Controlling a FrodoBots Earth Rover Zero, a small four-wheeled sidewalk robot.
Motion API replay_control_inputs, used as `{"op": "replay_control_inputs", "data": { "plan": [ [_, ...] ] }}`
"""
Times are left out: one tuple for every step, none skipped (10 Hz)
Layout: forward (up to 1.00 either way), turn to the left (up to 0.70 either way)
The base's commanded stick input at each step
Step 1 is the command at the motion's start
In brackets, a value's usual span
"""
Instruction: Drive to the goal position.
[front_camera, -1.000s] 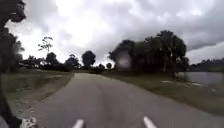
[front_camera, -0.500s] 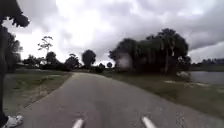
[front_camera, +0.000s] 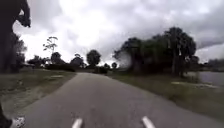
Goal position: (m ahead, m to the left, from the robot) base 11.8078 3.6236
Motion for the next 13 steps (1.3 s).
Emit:
{"op": "replay_control_inputs", "data": {
  "plan": [
    [0.70, 0.00],
    [0.70, 0.00],
    [0.70, 0.00],
    [0.70, 0.00],
    [0.70, 0.00],
    [0.70, 0.00],
    [0.70, 0.00],
    [0.70, 0.00],
    [0.70, 0.00],
    [0.70, 0.00],
    [0.70, 0.00],
    [0.70, 0.00],
    [0.70, 0.00]
  ]
}}
